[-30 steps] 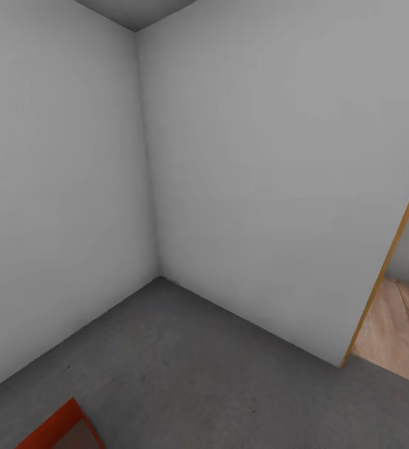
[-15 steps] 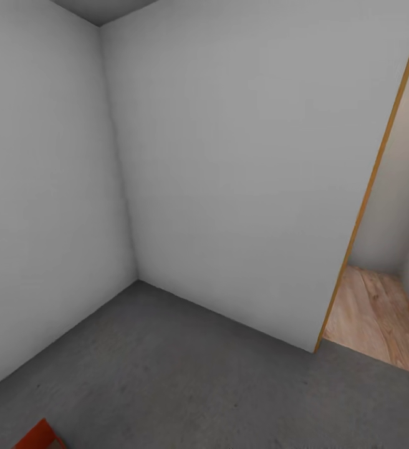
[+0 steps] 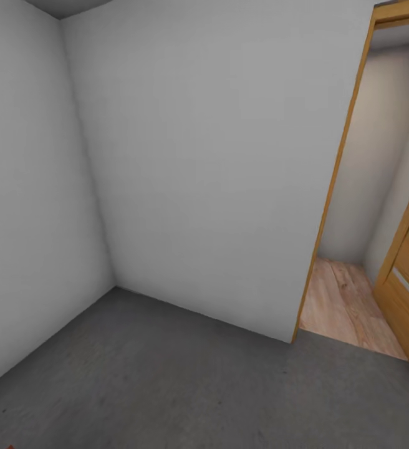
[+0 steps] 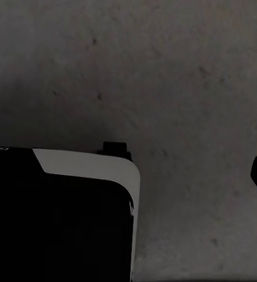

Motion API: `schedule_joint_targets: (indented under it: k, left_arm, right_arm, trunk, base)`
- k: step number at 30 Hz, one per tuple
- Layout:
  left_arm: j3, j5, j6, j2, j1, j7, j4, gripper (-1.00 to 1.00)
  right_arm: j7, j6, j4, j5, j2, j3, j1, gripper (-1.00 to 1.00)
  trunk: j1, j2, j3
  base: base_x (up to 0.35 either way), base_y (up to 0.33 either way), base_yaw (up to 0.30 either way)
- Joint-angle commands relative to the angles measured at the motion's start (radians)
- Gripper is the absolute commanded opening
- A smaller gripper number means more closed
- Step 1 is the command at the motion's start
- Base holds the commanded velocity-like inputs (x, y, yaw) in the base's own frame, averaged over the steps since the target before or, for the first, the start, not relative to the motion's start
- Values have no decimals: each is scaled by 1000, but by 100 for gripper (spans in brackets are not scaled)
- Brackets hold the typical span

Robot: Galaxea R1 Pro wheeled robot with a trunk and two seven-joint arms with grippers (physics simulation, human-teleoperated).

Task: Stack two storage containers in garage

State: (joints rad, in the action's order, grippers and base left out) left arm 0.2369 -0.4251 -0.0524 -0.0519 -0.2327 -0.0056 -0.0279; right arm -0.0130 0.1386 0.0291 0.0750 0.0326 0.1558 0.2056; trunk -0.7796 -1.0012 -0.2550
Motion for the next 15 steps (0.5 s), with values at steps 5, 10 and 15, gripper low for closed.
schedule_joint_targets:
  k: [5, 10, 15]
  left_arm:
    - [9, -9, -3, 0, 0, -1, 0, 100]
    - [9, -9, -3, 0, 0, -1, 0, 100]
    - [9, -9, -3, 0, 0, -1, 0, 100]
  right_arm:
    - [-1, 6, 3, 8, 0, 8, 1, 100]
    - [-1, 5, 3, 8, 0, 8, 1, 100]
    - [-1, 5, 3, 8, -1, 8, 1, 100]
  trunk:
    - [0, -1, 1]
    - [0, -1, 2]
    - [0, -1, 4]
  base:
    - [0, 0, -241]
    - [0, 0, -239]
    - [0, 0, -236]
